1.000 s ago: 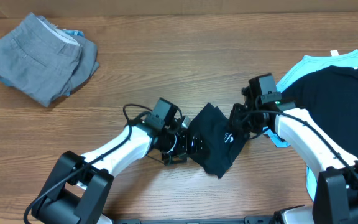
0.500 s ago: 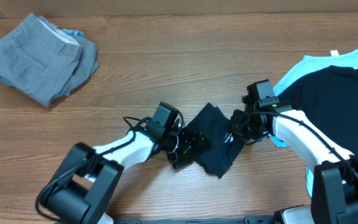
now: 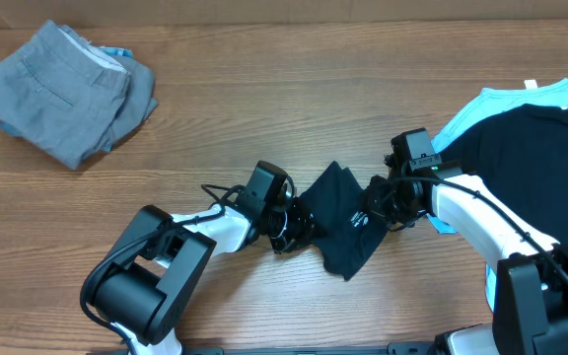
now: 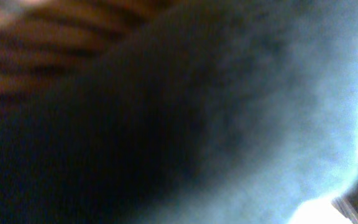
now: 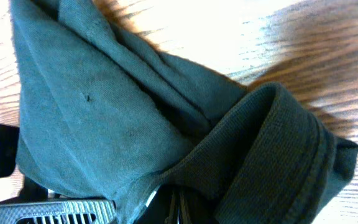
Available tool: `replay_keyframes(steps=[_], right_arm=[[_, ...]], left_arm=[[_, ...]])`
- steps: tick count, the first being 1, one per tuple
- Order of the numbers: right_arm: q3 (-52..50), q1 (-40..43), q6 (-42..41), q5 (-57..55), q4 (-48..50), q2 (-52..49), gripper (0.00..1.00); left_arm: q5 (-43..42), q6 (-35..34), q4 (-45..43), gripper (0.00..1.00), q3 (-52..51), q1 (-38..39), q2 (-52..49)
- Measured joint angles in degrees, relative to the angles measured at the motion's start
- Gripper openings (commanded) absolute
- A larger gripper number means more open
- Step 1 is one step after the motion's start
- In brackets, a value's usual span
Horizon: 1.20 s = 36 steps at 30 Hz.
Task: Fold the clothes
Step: 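Grasp the folded black shirt bundle with the left gripper, then carry the bundle left and place it on the grey garment stack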
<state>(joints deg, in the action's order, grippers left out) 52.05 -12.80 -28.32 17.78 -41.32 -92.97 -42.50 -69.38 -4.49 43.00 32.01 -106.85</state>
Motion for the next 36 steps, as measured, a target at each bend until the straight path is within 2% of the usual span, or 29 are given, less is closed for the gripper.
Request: replay_keyframes(steps=[4, 7, 14, 17, 20, 23, 27, 36], right_arm=[[0.02, 0.04, -0.07, -0.02, -2.56, 0.09, 0.04], [0.52, 0.35, -0.2, -0.04, -6.47, 1.18, 0.04], [7.58, 1.18, -0.15, -0.17, -13.22, 11.98, 0.04], [9.81, 1.18, -0.13, -0.07, -13.44, 16.96, 0.04], [10.1, 1.18, -0.15, -0.04, -13.88, 19.91, 0.04], [10.1, 1.18, -0.15, -0.02, -14.43, 20.15, 0.04], [10.1, 1.18, -0.15, -0.04, -14.91, 20.06, 0.04], [10.1, 1.18, -0.17, -0.04, -15.87, 20.04, 0.04]], left_arm=[[0.04, 7.34, 0.92, 0.04, 0.33, -0.13, 0.0], [-0.11, 12.72, 4.94, 0.04, 1.64, -0.96, 0.02], [2.84, 28.83, 30.29, 0.04, 8.72, -10.45, 3.52], [4.2, 36.39, 39.74, 0.04, 16.04, -16.57, 6.05], [4.81, 43.15, 45.18, 0.04, 26.12, -22.88, 8.02], [5.09, 47.89, 45.29, 0.04, 35.3, -29.49, 9.14], [5.31, 51.08, 40.68, 0.04, 42.47, -37.79, 9.35], [7.74, 53.11, 25.97, 0.04, 45.81, -54.99, 9.09]])
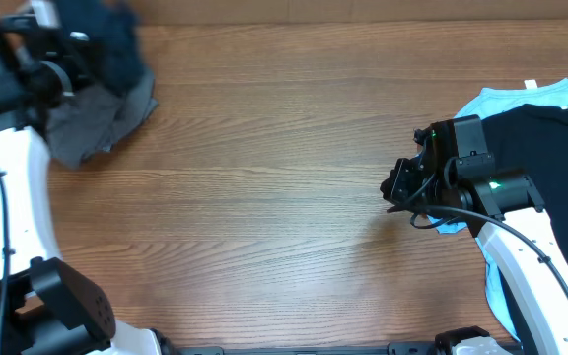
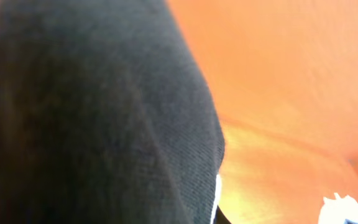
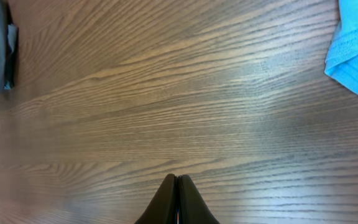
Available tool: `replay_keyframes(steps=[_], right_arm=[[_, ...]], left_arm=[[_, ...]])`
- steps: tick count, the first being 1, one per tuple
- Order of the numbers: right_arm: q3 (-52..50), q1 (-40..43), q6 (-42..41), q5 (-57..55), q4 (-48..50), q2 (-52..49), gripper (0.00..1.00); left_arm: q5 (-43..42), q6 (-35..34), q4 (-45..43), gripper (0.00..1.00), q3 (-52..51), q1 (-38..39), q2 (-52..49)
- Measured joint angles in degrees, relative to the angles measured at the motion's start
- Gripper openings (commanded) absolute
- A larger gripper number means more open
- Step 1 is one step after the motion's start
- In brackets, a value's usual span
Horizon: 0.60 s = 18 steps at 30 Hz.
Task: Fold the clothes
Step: 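Carry the bundle left and place it on the grey garment stack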
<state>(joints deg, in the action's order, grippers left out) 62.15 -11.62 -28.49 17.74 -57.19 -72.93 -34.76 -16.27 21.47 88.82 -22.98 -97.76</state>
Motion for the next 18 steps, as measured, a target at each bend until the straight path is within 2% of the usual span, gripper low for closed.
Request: replay_keyframes(steps=[4, 7, 9, 10, 12, 18], right_arm=[[0.0, 0.0, 0.0, 0.0, -1.16, 0.0, 0.04], [0.0, 0.0, 0.04, 0.02, -2.34, 0.02, 0.04], [0.0, 0.02, 0.02, -0.02, -3.43, 0.0, 0.04], [0.0, 0.0, 0.02, -0.07, -3.67, 0.0, 0.04], [0.0, 0.0, 0.04, -0.2, -4.04, 0.0, 0.04], [0.0, 0.0, 0.04, -0.68, -4.17, 0.0, 0.04]], left_arm=[[0.94, 0.37, -4.15, 0.04, 0.79, -4.02, -2.58], [1.44, 1.29, -3.96, 0.12, 0.96, -5.75, -6.34], [1.51, 1.68, -3.21, 0.22, 0.96, -6.99, -9.22], [1.66, 1.99, -2.82, 0.18, 0.94, -7.61, -10.6], [1.75, 1.88, -2.16, 0.04, 0.9, -9.16, -13.07], [-0.79, 1.68, -3.98, 0.04, 0.92, -12.96, -14.34]])
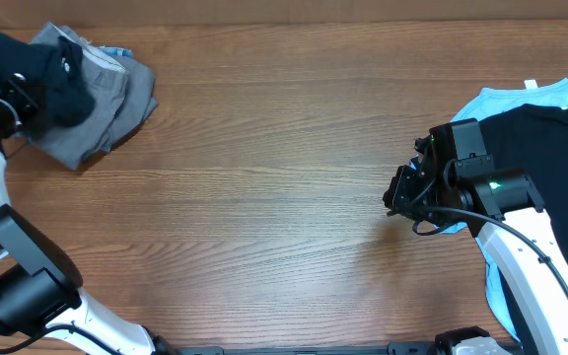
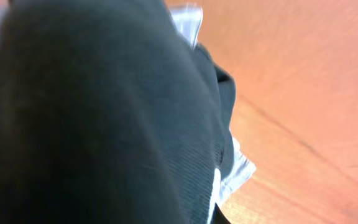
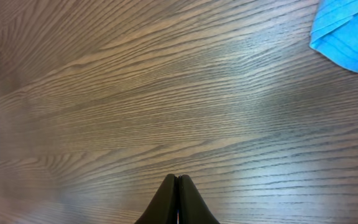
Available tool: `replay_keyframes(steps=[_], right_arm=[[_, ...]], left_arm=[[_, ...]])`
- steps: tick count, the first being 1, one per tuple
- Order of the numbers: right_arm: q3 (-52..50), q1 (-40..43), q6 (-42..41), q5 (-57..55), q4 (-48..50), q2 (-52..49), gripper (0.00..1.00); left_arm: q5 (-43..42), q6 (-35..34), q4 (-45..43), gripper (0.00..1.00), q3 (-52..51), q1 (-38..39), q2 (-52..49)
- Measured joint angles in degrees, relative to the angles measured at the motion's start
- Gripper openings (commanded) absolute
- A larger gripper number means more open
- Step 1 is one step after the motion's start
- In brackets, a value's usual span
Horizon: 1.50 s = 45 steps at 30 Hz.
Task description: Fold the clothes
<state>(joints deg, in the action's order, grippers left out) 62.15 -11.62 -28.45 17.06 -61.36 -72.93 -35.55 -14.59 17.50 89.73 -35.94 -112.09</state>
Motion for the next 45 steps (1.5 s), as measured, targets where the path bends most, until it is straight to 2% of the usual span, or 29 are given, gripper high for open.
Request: replay_keyframes(steps=[5, 11, 18, 23, 24, 26, 27, 28, 32, 39, 45], right_arm=[[0.0, 0.0, -0.02, -0.96, -0.17, 0.0, 0.04], [0.0, 0.0, -0.02, -1.4, -0.2, 0.0, 0.04], [0.0, 0.0, -0.02, -1.66, -0.81, 0.0, 0.04], [0.0, 0.0, -0.02, -1.9, -2.45, 0.0, 0.04], [0.0, 0.0, -0.04, -1.97, -2.8, 0.0, 0.04], [0.0, 0.0, -0.02, -2.05, -3.08, 0.0, 0.04], [0.0, 0.0, -0.04, -2.03, -3.19, 0.0, 0.04], [0.0, 0.0, -0.02, -2.08, -3.26, 0.0, 0.04], [0.0, 0.0, -0.02, -2.05, -3.43, 0.0, 0.04], [0.0, 0.0, -0.02, -2.05, -4.17, 0.0, 0.04], [0.0, 0.0, 0.66, -2.12, -2.47, 0.92, 0.04]], left_arm=[[-7.41, -5.05, -7.06, 0.04, 1.53, 0.66, 0.0], [-12.72, -12.04, -18.32, 0.04, 3.15, 5.53, 0.0], [-13.31, -12.55, -19.15, 0.04, 3.32, 11.78, -0.63], [-12.9, -11.37, -16.81, 0.04, 3.43, 9.7, -4.35], [-12.76, -10.86, -15.72, 0.11, 3.43, 8.68, -5.29], [-12.33, -9.35, -13.57, 0.55, 3.43, 6.01, -7.21], [-12.22, -9.01, -12.37, 0.82, 3.43, 4.63, -7.98], [-12.11, -8.79, -10.71, 1.0, 3.43, 3.19, -8.55], [-11.85, -7.45, -4.72, 1.0, 3.43, -2.05, -9.33], [-16.79, -5.92, 3.06, 1.0, 5.31, -9.25, -7.98], [-18.73, 0.15, 13.4, 1.0, 8.59, -11.74, 3.17]])
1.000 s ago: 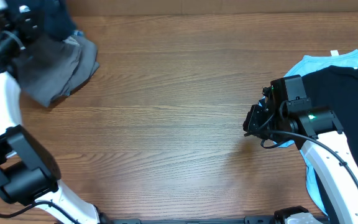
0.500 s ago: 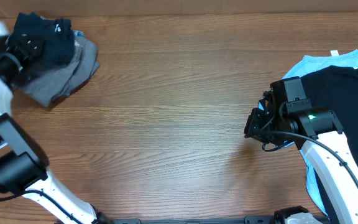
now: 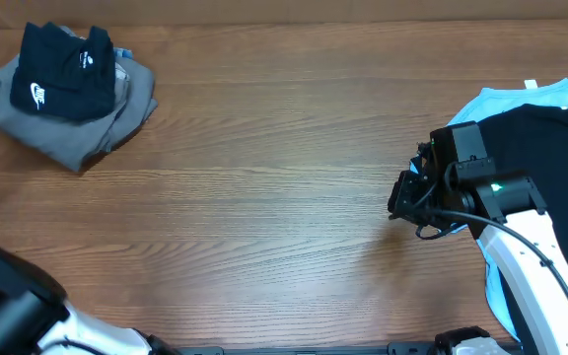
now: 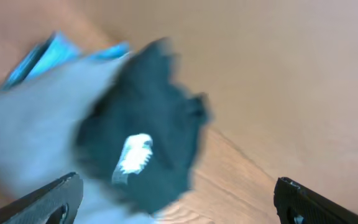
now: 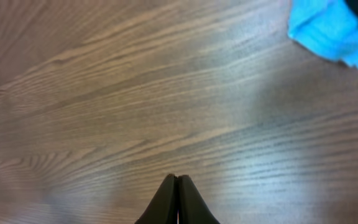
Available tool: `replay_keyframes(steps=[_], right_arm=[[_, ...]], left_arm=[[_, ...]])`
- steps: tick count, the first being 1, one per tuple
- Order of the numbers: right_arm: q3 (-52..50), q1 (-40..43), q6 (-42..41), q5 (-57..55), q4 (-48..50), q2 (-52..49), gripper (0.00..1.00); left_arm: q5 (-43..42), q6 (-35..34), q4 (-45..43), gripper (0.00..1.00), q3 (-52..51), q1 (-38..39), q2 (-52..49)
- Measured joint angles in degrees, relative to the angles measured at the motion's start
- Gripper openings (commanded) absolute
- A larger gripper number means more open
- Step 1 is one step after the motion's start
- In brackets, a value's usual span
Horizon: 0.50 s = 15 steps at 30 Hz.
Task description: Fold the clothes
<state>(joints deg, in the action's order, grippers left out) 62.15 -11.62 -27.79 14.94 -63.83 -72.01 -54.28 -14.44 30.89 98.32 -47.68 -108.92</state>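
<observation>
A folded dark navy garment [image 3: 62, 84] with a white logo lies on top of the folded grey garment [image 3: 92, 133] at the table's far left. In the left wrist view the navy garment [image 4: 148, 149] lies ahead of my left gripper [image 4: 176, 196], which is open with its fingers [image 4: 51, 199] wide apart and nothing between them. That arm shows only as a blur at the overhead view's left edge. My right gripper [image 5: 177, 196] is shut and empty over bare wood, and in the overhead view the right gripper [image 3: 399, 200] is just left of the unfolded pile.
An unfolded pile of a light blue garment [image 3: 501, 99] and a black garment [image 3: 550, 148] lies at the right edge. A corner of the blue cloth [image 5: 328, 31] shows in the right wrist view. Light blue cloth [image 4: 48, 53] peeks from under the grey stack.
My left gripper was shut on the navy garment over the grey stack. It is now open and drawn back to the left, and the garment lies on the stack. The right gripper barely shifted.
Both grippers were at the navy garment in the middle of the table. Then my left gripper held it above the grey stack at far left, with the right gripper shut and empty near the right pile. It was then low on the stack, and now lies released there.
</observation>
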Motion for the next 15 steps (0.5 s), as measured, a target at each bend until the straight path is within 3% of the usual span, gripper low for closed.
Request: replay_keyframes(steps=[3, 7, 13, 15], right_arm=[[0.26, 0.0, 1.62, -0.28, 0.11, 2.71, 0.04], [3.76, 0.0, 4.9, -0.57, 0.2, 7.08, 0.05], [11.96, 0.0, 9.42, -1.01, 0.28, 15.19, 0.15], [13.9, 0.0, 10.01, -0.85, 0.31, 17.46, 0.23]], left_arm=[[-0.07, 4.79, 7.32, 1.0, 2.89, 3.17, 9.46], [4.09, 12.13, 20.39, 1.0, 6.78, 14.6, 22.93], [22.69, 19.15, 36.02, 1.0, 8.72, 37.46, 38.88], [28.46, 19.54, 41.13, 1.0, 8.79, 44.63, 42.42]])
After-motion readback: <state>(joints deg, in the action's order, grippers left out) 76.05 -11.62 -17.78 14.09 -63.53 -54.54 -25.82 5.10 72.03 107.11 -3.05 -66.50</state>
